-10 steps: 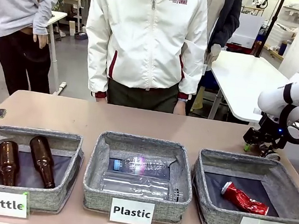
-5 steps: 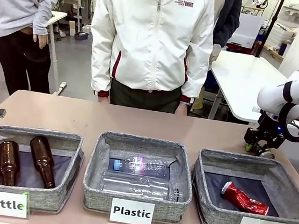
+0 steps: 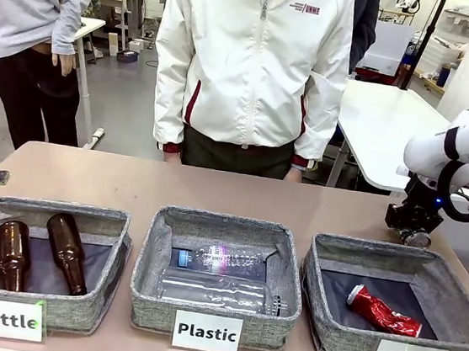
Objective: Sort the can waste into the basket.
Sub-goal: Pick up the can waste from the table and place it in the right Fabric basket.
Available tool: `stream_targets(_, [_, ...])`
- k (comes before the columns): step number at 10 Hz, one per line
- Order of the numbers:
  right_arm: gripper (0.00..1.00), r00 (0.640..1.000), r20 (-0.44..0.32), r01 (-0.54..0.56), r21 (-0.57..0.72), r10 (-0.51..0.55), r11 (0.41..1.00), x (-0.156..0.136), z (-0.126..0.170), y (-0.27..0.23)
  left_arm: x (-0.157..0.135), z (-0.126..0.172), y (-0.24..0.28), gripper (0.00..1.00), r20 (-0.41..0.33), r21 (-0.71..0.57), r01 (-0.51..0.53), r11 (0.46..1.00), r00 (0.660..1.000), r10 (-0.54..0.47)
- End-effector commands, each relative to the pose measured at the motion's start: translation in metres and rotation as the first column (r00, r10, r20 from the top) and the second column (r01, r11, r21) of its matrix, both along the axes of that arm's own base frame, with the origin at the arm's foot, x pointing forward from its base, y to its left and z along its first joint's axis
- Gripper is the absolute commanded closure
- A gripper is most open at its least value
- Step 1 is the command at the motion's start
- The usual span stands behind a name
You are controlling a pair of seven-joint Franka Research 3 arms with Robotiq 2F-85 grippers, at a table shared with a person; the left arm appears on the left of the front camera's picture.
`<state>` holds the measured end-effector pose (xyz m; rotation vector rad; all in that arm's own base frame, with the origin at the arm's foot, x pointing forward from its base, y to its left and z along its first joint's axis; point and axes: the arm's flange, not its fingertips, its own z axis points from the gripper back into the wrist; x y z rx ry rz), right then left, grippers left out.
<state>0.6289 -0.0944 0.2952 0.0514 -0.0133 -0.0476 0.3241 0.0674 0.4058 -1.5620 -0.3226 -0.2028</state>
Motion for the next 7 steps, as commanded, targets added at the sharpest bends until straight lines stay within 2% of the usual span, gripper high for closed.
stream_targets(1, [1.0,1.0,0.014,-0.022,-0.014,0.022,1.0,-0.001,0.004,0.002,-0.004,0.001,0.001,0.0,0.0,0.0,0.015,1.0,1.0,-0.015])
stream_targets(2, [1.0,0.999,0.029,-0.015,-0.012,0.015,1.0,-0.003,0.011,0.002,-0.004,0.001,0.001,0.0,0.0,0.0,0.015,1.0,1.0,-0.015])
stream_targets(4, [1.0,0.998,0.061,-0.011,0.004,0.011,1.0,-0.015,0.047,0.005,-0.004,0.001,0.001,0.0,0.0,0.0,0.015,1.0,1.0,-0.015])
stream_targets(6, [1.0,0.996,0.089,0.034,-0.054,-0.029,0.998,-0.049,0.11,0.018,-0.004,0.001,0.001,0.0,0.0,0.0,0.015,1.0,1.0,-0.015])
stream_targets(7, [1.0,0.994,0.106,0.022,-0.034,-0.018,0.999,-0.082,0.15,0.035,-0.004,0.001,0.001,0.0,0.0,0.0,0.015,1.0,1.0,-0.015])
